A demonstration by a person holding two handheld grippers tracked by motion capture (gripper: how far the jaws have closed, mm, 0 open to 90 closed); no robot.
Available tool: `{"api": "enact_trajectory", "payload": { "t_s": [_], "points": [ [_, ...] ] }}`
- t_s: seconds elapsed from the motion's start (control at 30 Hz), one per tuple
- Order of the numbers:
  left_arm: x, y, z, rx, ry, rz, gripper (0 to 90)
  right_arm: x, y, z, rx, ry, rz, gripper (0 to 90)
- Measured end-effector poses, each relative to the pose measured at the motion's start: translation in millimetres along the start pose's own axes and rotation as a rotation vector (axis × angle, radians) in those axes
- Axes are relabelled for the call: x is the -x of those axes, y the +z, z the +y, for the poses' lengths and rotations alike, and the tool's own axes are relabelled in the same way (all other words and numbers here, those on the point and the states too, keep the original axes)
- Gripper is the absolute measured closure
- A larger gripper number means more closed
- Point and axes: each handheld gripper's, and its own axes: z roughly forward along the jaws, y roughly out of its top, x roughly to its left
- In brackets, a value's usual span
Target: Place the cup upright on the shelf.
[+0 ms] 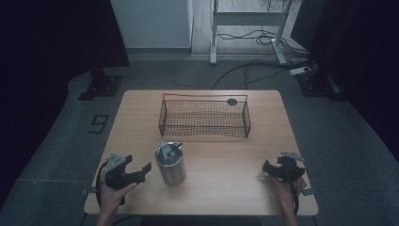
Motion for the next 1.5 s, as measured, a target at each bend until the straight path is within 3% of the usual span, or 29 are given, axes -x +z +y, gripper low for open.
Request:
{"api": "enact_trajectory", "payload": {
  "t_s": [0.23,0.53,0.77,1.07,1.5],
  "points": [
    [15.0,0.1,2.8,-0.017,0.051,-0.057,9.5,0.1,-0.1,-0.1,0.002,0.002,-0.002,2.5],
    [26.6,7.1,1.7,-0.043,0.079,-0.129,4.8,0.2,-0.3,-0.1,0.001,0.005,-0.005,2.9],
    [32.9,6.2,3.2,-0.036,0.085,-0.174,4.2,0.1,-0.3,-0.3,0.003,0.009,-0.006,3.0],
    [42.2,12.7,2.5,-0.043,0.089,-0.202,3.0,0.1,-0.3,-0.3,0.003,0.008,-0.006,3.0],
    [57.1,34.2,3.7,-0.076,0.141,-0.171,1.8,0.2,-0.3,-0.2,0.003,0.008,-0.006,3.0]
  ]
}}
